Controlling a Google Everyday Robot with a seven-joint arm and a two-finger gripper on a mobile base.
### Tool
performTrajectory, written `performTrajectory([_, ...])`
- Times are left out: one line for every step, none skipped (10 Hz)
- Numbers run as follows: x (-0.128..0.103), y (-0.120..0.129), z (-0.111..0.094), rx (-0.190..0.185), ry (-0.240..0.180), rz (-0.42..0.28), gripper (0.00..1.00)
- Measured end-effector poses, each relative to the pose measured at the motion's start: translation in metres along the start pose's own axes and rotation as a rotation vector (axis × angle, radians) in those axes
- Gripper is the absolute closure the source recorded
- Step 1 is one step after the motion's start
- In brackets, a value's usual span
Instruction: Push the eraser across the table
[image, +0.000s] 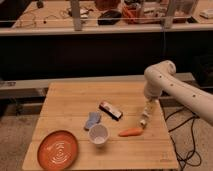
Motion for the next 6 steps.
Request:
performTrajectory([-0.0016,-0.0003,0.0018,-0.001,-0.002,0.003,0.20])
performTrajectory([-0.0039,-0.0010,0.0031,-0.001,-0.005,0.005,0.20])
performTrajectory([-0.0057,-0.0014,0.0045,-0.001,-0.007,0.006,0.20])
performTrajectory([-0.0064,-0.0014,0.0064,-0.002,-0.009,0.010,0.20])
performTrajectory([-0.0063,-0.0015,0.0083,-0.002,-0.010,0.014,0.20])
performTrajectory([-0.0069,-0.0017,0.0102,-0.001,-0.012,0.017,0.20])
